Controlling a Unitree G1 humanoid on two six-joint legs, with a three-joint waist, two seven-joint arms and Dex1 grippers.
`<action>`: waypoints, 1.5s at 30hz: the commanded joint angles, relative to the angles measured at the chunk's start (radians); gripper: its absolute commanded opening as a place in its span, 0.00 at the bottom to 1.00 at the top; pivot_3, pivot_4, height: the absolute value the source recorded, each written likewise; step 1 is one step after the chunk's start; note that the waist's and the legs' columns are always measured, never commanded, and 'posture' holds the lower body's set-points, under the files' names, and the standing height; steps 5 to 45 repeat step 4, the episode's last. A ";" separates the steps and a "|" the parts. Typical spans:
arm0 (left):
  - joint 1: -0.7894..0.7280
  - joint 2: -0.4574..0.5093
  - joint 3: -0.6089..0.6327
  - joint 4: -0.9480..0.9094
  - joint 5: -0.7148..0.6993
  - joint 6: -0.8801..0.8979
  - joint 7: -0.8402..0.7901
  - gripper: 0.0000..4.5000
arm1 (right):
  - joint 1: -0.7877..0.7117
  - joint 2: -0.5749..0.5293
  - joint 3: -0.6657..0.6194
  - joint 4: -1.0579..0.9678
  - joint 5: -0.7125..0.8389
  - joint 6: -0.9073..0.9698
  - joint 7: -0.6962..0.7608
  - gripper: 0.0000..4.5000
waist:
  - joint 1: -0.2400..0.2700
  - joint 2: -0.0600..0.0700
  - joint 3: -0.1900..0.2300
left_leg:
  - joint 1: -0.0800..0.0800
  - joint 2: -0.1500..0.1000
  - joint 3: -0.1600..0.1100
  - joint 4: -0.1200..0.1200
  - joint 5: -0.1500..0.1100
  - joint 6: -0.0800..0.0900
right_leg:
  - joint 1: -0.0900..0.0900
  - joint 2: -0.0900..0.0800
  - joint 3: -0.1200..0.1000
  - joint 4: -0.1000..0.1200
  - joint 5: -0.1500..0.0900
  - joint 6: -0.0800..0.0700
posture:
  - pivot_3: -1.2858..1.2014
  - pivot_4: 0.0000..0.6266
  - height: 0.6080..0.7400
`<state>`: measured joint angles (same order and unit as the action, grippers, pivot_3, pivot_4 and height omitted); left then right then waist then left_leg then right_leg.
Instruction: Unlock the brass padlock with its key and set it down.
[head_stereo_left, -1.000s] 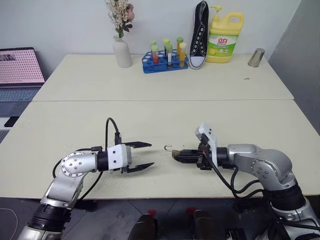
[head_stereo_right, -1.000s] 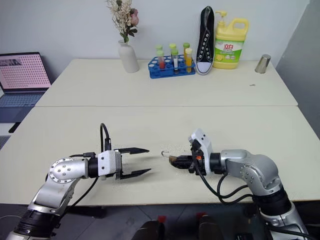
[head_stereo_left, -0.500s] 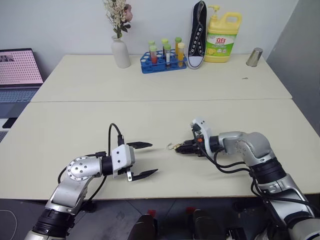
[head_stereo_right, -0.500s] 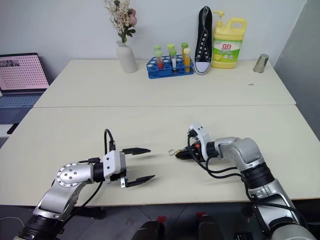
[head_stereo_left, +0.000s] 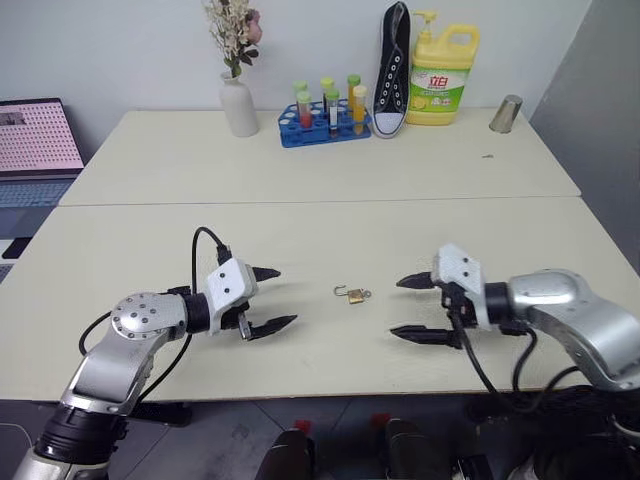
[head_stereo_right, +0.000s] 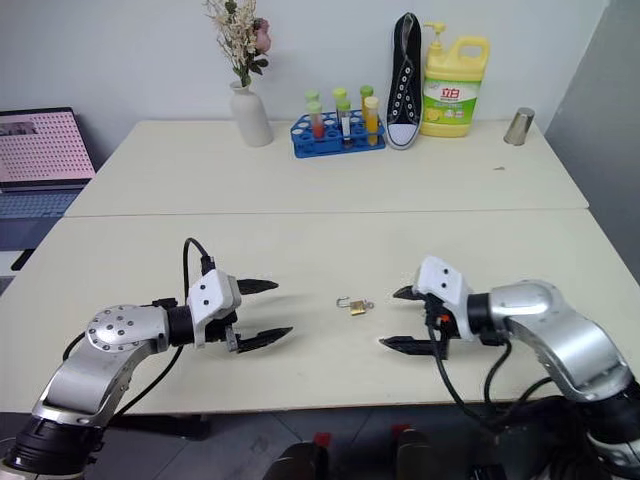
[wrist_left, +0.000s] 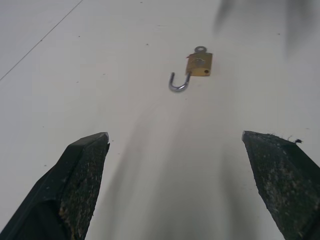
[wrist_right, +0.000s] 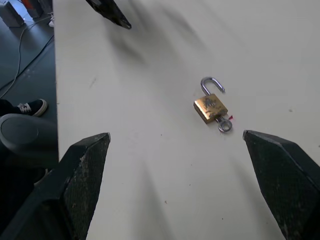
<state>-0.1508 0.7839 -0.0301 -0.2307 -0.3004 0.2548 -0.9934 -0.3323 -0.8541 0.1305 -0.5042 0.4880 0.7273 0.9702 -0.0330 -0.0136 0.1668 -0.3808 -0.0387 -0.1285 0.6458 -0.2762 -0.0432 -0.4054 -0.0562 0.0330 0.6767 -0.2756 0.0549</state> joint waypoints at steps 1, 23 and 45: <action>0.001 0.016 0.038 -0.053 -0.046 0.023 -0.022 1.00 | 0.008 -0.019 -0.063 -0.047 0.010 -0.024 -0.003 0.99 | 0.000 0.000 0.000 | 0.000 0.000 0.000 0.000 0.000 0.000 | 0.000 0.000 0.000 0.000 0.000 0.000 | 0.52 0.24 1.00; 0.007 0.014 0.038 -0.060 -0.061 0.022 -0.039 1.00 | 0.018 -0.024 -0.061 -0.045 0.001 -0.032 -0.001 0.99 | 0.000 0.000 0.000 | 0.000 0.000 0.000 0.000 0.000 0.000 | 0.000 0.000 0.000 0.000 0.000 0.000 | 0.52 0.24 1.00; 0.007 0.014 0.038 -0.060 -0.061 0.022 -0.039 1.00 | 0.018 -0.024 -0.061 -0.045 0.001 -0.032 -0.001 0.99 | 0.000 0.000 0.000 | 0.000 0.000 0.000 0.000 0.000 0.000 | 0.000 0.000 0.000 0.000 0.000 0.000 | 0.52 0.24 1.00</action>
